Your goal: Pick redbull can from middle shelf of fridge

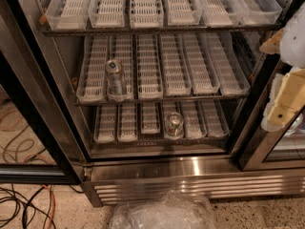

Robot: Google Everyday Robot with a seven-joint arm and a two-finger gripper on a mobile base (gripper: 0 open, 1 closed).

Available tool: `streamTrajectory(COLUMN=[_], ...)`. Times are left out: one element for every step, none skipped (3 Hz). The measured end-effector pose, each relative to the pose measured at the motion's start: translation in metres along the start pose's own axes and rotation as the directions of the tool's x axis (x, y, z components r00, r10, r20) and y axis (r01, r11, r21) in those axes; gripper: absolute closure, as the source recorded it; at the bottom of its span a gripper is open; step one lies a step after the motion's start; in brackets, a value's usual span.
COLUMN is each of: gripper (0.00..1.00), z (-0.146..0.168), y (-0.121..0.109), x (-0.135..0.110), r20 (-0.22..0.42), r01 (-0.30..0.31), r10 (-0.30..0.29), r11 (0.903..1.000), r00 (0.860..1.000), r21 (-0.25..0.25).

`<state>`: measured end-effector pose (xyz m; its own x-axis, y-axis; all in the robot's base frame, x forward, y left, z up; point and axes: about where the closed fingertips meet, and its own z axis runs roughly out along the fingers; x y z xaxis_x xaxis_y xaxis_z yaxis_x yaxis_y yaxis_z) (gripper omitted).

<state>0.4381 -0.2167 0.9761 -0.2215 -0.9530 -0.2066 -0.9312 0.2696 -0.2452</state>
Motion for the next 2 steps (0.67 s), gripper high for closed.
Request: streamTrajectory(gripper=[0.0,0.0], z=[0.0,0.0012], y=[0.0,0.0002], x=[0.0,-0.0051], r20=[0.0,0.022], r01=[0.0,-0.011], r10=[0.0,0.011], r11=[1.0,0.9999], r00=[1.0,1.0], r21=[0.0,0.007])
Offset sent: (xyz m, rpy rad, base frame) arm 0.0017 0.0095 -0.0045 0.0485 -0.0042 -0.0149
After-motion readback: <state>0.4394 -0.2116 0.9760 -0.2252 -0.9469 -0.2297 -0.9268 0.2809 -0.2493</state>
